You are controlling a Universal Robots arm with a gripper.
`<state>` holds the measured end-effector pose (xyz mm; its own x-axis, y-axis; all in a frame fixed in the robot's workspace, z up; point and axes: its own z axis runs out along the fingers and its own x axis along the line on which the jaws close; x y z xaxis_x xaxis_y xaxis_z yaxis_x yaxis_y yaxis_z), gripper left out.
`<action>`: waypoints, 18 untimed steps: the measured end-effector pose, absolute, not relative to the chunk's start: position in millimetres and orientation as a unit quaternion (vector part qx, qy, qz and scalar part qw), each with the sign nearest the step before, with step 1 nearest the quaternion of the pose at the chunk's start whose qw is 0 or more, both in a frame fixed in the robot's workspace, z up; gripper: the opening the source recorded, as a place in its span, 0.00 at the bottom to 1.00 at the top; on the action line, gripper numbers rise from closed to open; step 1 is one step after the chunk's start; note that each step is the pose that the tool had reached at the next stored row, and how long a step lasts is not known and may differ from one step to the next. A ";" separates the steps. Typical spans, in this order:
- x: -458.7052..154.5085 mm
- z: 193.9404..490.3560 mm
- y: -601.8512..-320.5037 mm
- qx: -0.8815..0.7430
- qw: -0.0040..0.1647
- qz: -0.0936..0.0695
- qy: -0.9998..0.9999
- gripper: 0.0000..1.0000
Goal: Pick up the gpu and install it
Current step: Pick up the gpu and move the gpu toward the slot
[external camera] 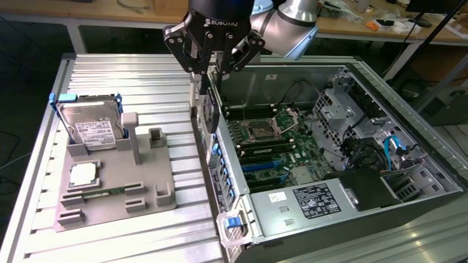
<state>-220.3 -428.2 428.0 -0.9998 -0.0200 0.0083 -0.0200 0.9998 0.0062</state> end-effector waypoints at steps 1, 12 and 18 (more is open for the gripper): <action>-218.7 428.1 -428.2 0.010 0.004 -0.003 -1.000 0.27; -199.0 428.0 -428.2 0.010 0.004 -0.003 -1.000 0.27; -187.2 427.8 -428.2 0.010 0.004 -0.003 -1.000 0.27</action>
<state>-187.2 -428.2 427.8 -0.9998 -0.0201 0.0083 -0.0200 0.9998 0.0053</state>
